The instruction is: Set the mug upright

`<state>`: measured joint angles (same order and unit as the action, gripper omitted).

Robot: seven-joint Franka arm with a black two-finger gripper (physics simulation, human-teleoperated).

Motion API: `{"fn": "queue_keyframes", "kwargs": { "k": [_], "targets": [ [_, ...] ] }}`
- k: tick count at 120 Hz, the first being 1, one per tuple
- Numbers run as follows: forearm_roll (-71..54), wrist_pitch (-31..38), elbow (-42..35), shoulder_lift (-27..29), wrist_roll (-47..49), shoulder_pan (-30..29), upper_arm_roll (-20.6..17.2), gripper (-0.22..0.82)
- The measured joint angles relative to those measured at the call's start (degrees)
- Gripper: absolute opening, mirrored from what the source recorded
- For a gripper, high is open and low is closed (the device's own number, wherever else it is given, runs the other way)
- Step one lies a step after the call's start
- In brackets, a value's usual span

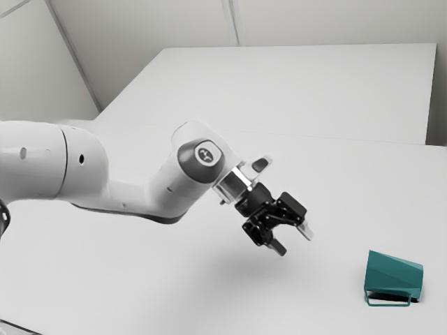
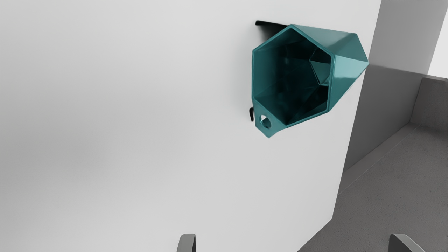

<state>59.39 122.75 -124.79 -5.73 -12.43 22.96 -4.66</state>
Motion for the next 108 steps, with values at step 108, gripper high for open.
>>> {"fn": "queue_keyframes", "kwargs": {
  "k": [108],
  "targets": [
    [14.5,16.6,10.6,-15.8,-14.3,11.4,-0.3,0.6]
  ]
}}
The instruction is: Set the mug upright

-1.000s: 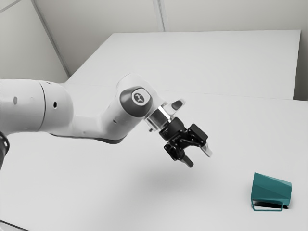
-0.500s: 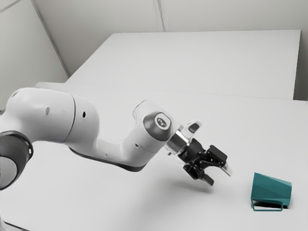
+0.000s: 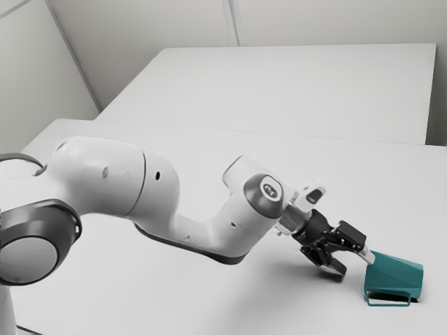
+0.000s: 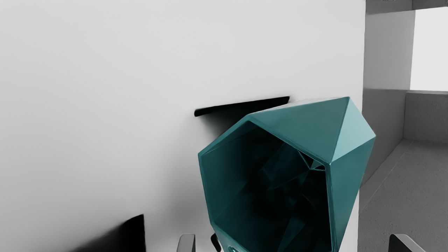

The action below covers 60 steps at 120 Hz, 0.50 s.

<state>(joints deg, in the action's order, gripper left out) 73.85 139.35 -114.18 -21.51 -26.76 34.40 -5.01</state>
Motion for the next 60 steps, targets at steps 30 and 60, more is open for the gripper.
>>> {"fn": "queue_keyframes", "kwargs": {
  "k": [30,60],
  "targets": [
    [2.0,1.2,2.0,-1.2,-1.6,1.4,0.0,0.6],
    [4.3,1.4,4.3,-3.0,-2.6,2.6,-0.2,0.6]
  ]
}}
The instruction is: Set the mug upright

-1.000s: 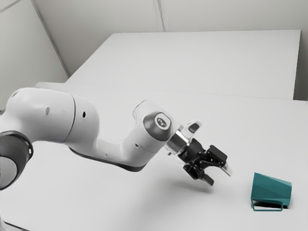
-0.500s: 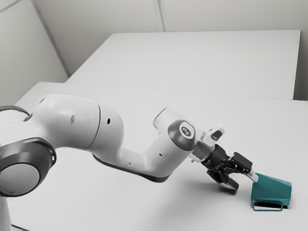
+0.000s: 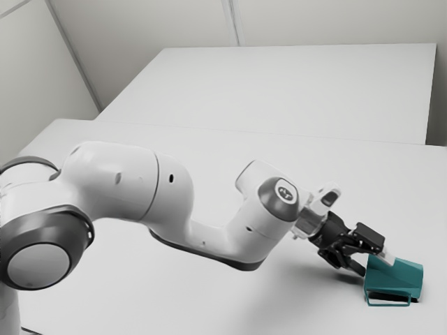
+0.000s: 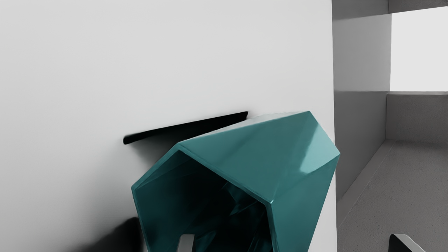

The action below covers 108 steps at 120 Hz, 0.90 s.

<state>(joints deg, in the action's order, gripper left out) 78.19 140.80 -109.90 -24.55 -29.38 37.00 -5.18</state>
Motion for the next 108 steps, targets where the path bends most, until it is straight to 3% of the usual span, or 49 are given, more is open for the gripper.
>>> {"fn": "queue_keyframes", "kwargs": {
  "k": [40,108],
  "targets": [
    [2.2,-0.2,2.3,-2.6,-0.9,1.3,-0.1,0.56],
    [5.2,-0.7,2.8,-3.0,-2.8,1.3,-0.1,0.06]
  ]
}}
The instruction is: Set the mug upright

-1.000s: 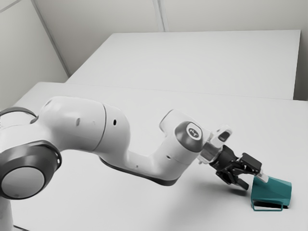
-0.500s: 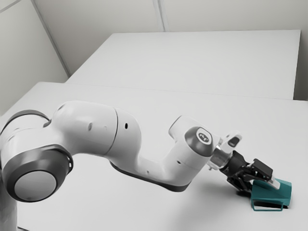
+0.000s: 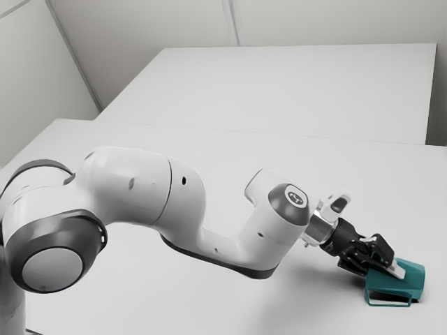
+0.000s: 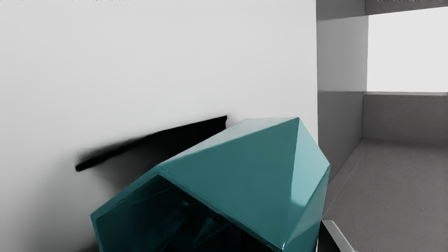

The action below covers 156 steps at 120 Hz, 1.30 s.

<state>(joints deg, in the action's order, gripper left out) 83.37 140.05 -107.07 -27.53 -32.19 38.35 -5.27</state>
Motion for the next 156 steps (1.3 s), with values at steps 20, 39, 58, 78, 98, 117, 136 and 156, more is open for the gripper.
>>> {"fn": "queue_keyframes", "kwargs": {
  "k": [20,39,58,78,98,117,136,156],
  "targets": [
    [0.1,-0.3,0.5,0.1,-0.3,0.0,0.0,-0.04],
    [-0.4,-0.5,1.3,1.3,-0.6,0.1,0.1,-0.13],
    [-2.9,-0.3,0.6,7.5,-0.8,-0.3,0.1,-0.14],
    [-23.0,-1.4,-4.3,19.5,3.7,-6.1,0.2,-0.15],
    [-50.9,-9.0,-9.6,30.5,11.6,-17.2,0.3,-0.14],
    [-71.0,-18.6,-11.9,35.2,17.9,-25.4,0.3,-0.14],
    [-82.5,-23.7,-15.1,35.2,21.2,-33.1,0.3,-0.14],
    [-87.4,-22.5,-21.6,35.1,23.0,-35.3,0.5,-0.14]
  ]
}}
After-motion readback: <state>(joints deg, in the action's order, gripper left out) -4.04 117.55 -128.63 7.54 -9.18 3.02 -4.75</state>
